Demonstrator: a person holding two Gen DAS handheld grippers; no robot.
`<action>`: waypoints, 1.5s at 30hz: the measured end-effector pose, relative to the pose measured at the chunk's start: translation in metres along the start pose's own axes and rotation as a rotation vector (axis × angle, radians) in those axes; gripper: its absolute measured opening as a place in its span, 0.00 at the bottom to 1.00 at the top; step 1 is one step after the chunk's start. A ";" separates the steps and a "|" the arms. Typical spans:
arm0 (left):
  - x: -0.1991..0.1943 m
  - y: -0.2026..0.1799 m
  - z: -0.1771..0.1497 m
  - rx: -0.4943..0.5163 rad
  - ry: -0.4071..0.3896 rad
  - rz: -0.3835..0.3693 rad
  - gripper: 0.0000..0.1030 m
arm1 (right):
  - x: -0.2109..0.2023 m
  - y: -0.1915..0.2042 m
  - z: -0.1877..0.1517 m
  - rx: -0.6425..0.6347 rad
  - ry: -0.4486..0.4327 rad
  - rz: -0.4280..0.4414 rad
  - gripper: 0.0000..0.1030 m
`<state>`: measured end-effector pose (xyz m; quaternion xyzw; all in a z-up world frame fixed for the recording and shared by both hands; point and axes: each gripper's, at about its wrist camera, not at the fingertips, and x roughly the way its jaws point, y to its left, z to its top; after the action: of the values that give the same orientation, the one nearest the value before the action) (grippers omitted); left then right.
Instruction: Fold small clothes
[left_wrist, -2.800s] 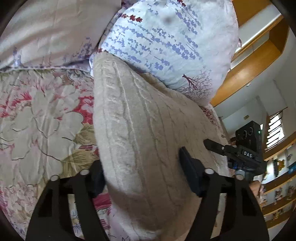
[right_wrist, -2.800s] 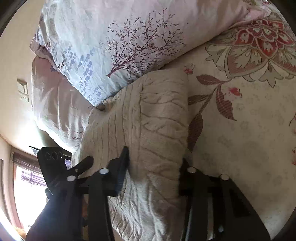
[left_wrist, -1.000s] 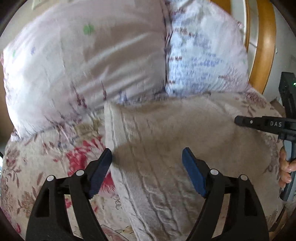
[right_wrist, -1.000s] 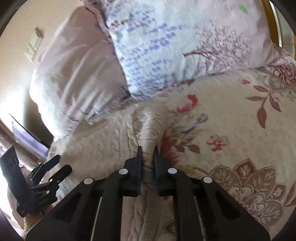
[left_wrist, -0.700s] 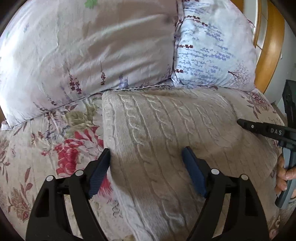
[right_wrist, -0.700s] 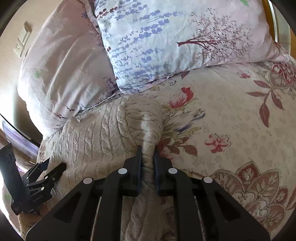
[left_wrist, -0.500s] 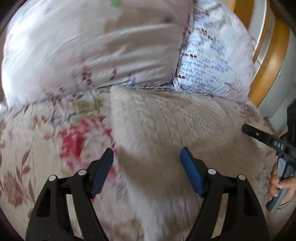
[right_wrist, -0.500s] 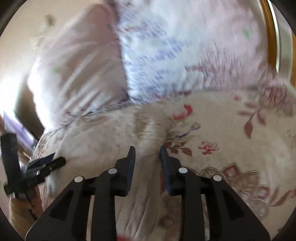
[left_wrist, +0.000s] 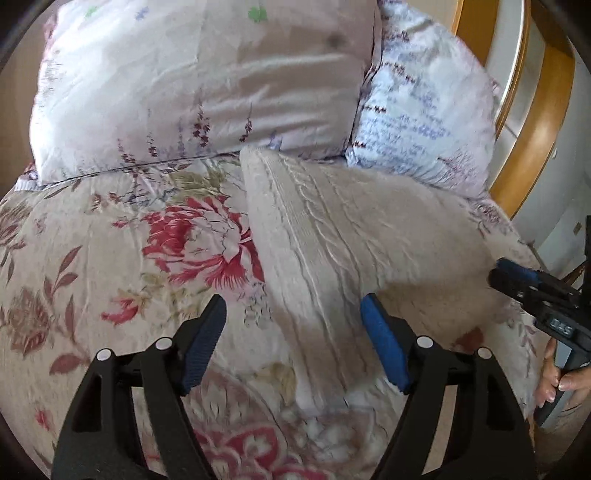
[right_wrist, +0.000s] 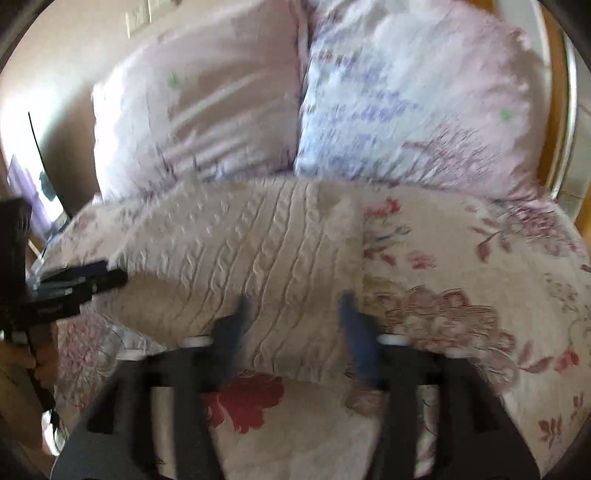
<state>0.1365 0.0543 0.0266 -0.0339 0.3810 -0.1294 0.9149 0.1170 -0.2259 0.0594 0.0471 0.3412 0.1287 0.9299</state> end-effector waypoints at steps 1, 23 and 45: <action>-0.004 -0.001 -0.004 -0.002 -0.007 0.001 0.79 | -0.011 0.002 -0.004 -0.011 -0.040 -0.028 0.90; 0.004 -0.039 -0.053 0.014 0.104 0.178 0.98 | 0.017 0.029 -0.052 0.040 0.168 -0.136 0.99; 0.007 -0.042 -0.052 0.033 0.116 0.222 0.98 | 0.021 0.035 -0.053 0.009 0.187 -0.177 0.99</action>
<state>0.0956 0.0142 -0.0084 0.0312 0.4326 -0.0354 0.9004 0.0912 -0.1869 0.0124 0.0086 0.4299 0.0485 0.9016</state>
